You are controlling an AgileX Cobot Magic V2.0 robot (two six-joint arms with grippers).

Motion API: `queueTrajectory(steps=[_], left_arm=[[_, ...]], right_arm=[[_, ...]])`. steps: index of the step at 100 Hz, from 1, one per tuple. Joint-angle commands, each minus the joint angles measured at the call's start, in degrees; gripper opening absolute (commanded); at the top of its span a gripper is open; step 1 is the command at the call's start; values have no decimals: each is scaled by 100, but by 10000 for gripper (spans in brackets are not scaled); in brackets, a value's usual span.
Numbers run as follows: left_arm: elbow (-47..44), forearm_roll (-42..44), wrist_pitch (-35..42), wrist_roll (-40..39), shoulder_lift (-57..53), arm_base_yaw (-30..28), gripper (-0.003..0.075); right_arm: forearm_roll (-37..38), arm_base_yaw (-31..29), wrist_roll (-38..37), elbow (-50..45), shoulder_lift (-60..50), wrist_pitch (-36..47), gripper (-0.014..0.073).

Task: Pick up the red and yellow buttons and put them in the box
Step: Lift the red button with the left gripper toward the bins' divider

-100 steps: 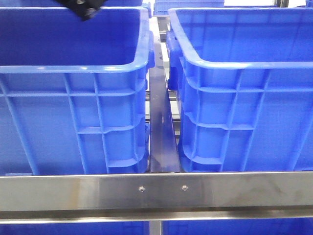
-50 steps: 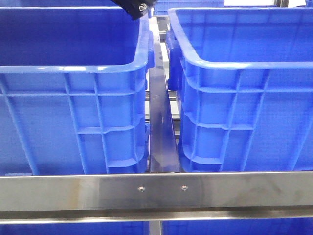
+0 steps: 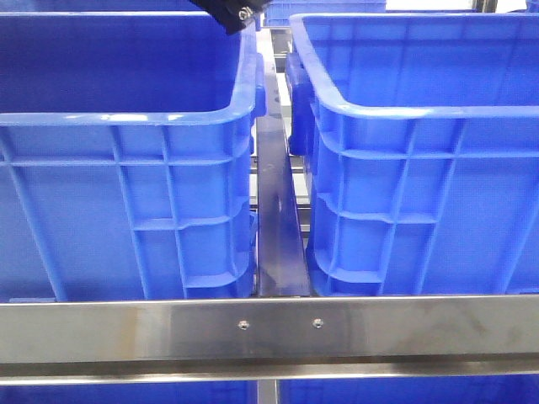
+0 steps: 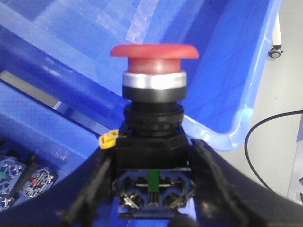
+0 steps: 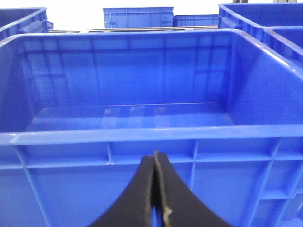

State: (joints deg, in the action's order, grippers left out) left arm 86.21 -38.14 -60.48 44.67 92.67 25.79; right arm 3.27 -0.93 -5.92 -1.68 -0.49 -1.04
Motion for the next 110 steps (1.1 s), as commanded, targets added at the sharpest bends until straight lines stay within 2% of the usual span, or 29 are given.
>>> queueTrajectory(steps=[1,25,54,95,103,110], left_arm=[[175,-329,159,0,-275,51,227],[175,-329,159,0,-275,51,227],[175,-329,159,0,-238,51,227],[175,-329,159,0,-235,51,227],[175,-329,159,0,-235,51,227],[175,-329,159,0,-235,51,227]], right_arm=[[77,-32,4,94,-140,496,-69],[77,-32,4,190,-140,346,-69],[72,-32,4,1245,172,-1353,-69],[-455,-32,-1,2705,1778,-2548,-65],[-455,-32,4,3006,2186,-2858,-27],[-455,-32,4,3262,2498,-3066,59]])
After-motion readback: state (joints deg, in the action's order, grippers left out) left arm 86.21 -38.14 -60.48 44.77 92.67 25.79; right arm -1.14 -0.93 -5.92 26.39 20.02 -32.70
